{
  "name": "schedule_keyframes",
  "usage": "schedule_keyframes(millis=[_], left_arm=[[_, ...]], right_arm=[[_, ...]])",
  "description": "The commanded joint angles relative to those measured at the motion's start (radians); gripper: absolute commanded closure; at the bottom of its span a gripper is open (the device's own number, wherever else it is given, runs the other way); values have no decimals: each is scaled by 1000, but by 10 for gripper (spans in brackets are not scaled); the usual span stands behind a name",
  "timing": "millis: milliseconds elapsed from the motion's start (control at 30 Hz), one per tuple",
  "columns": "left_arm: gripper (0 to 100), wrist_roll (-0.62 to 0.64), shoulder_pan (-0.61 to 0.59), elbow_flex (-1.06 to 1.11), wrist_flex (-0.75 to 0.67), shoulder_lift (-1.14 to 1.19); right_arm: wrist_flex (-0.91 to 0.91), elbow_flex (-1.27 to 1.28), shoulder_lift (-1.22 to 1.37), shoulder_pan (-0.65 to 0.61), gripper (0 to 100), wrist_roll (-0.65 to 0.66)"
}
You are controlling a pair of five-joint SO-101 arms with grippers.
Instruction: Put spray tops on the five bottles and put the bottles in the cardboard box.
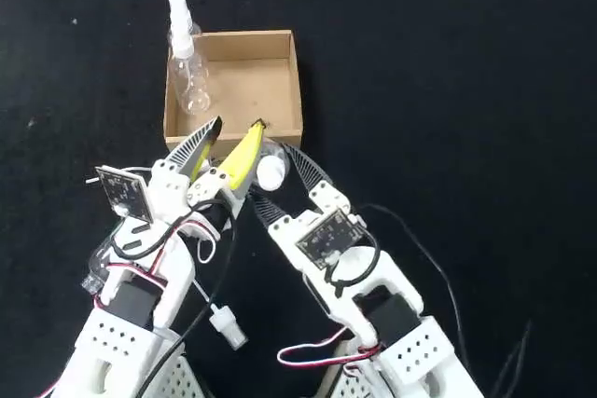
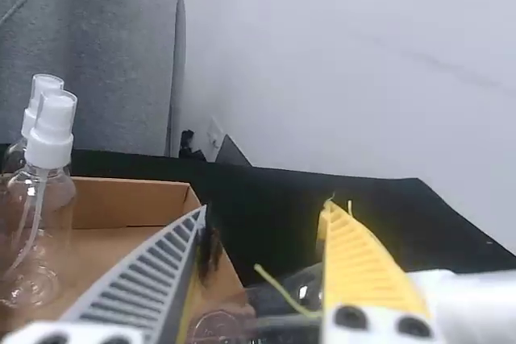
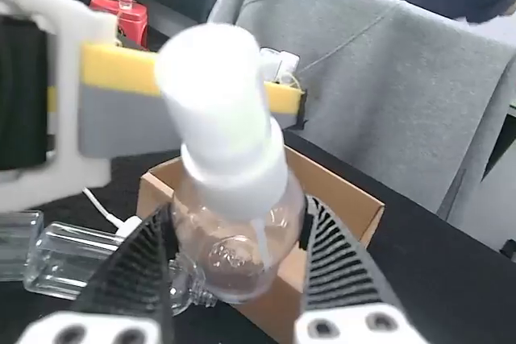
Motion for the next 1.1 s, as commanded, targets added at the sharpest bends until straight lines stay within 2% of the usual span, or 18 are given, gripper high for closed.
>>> schedule_keyframes(millis=[0,433,967,1067], left_arm=[[791,26,-30,-38,0,-14],[791,26,-321,42,3,-14],[791,29,-522,185,11,-14],[791,101,-564,185,11,-14]], right_arm=[[-2,-15,15,46,988,3],[52,-12,7,54,987,9],[54,-19,15,112,987,2],[54,-27,15,112,987,2]])
